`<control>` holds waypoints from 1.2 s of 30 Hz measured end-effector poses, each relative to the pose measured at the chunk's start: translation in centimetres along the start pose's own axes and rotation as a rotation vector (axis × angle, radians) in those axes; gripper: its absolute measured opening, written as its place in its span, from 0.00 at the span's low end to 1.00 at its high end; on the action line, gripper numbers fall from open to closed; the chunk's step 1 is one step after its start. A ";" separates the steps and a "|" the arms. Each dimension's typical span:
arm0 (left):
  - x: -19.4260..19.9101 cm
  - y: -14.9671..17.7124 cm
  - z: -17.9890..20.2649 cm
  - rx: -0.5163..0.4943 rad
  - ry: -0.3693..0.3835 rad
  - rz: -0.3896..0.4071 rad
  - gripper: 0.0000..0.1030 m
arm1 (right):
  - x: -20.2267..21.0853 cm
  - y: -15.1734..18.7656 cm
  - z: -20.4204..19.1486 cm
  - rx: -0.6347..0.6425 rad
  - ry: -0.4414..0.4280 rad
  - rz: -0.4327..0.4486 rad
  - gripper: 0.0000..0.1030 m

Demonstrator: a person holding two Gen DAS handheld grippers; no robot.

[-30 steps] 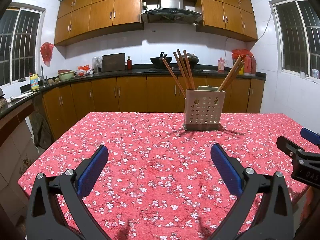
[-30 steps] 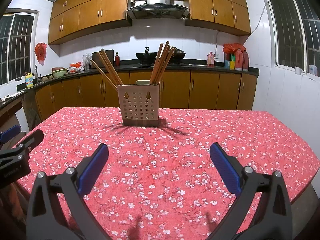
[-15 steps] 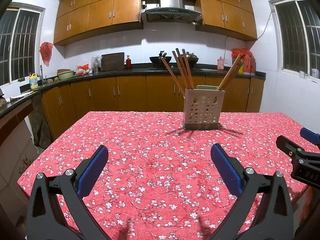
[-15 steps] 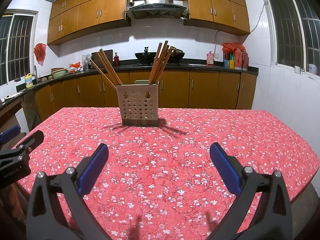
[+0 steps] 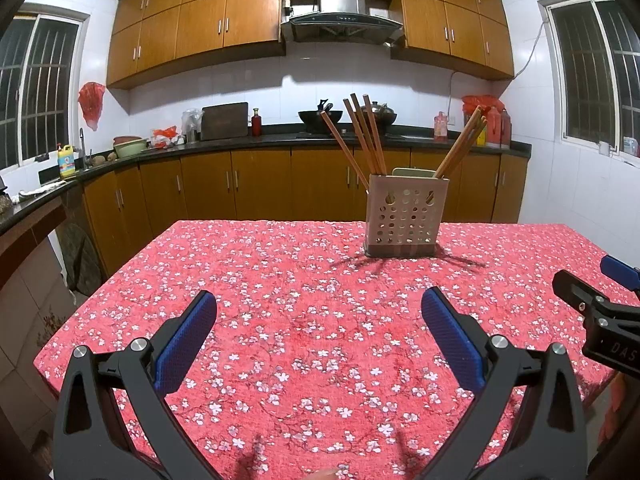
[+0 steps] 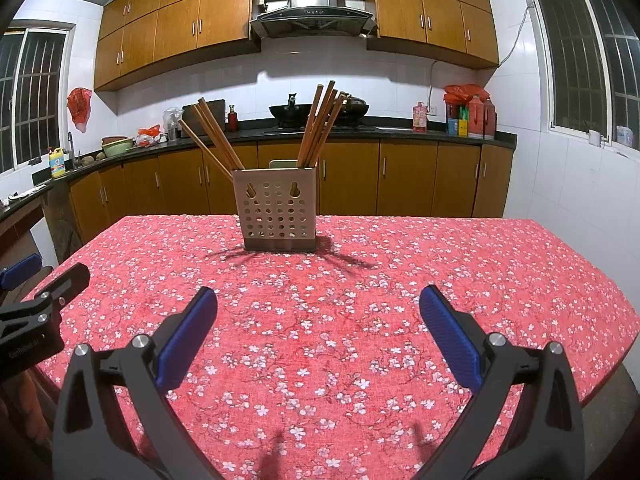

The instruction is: Organize utensils

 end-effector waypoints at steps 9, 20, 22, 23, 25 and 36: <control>0.1 0.0 0.1 -0.001 -0.001 -0.002 0.98 | 0.0 0.0 -0.1 0.000 0.001 -0.001 0.96; 0.0 0.1 0.0 0.004 -0.003 -0.005 0.98 | 0.0 0.0 -0.2 0.000 0.001 -0.002 0.96; 0.0 0.1 -0.1 0.004 -0.004 -0.006 0.98 | 0.0 0.1 -0.2 0.000 0.000 -0.004 0.96; 0.0 0.1 -0.1 0.004 -0.003 -0.006 0.98 | 0.0 0.1 -0.2 0.000 0.000 -0.004 0.96; 0.0 0.2 -0.1 0.005 -0.003 -0.007 0.98 | -0.1 0.2 -0.3 0.000 -0.002 -0.005 0.96; 0.1 0.3 0.0 0.008 -0.002 -0.012 0.98 | -0.1 0.3 -0.4 -0.001 -0.003 -0.007 0.96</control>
Point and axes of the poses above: each gripper's, at about its wrist camera, not at the fingertips, and x roughly against the way its jaws point, z to its right, y to its underside, the point moved 4 cm from there along -x, roughly the way its jaws point, and after that the axes turned 13 degrees about z, right-handed, at the moved point
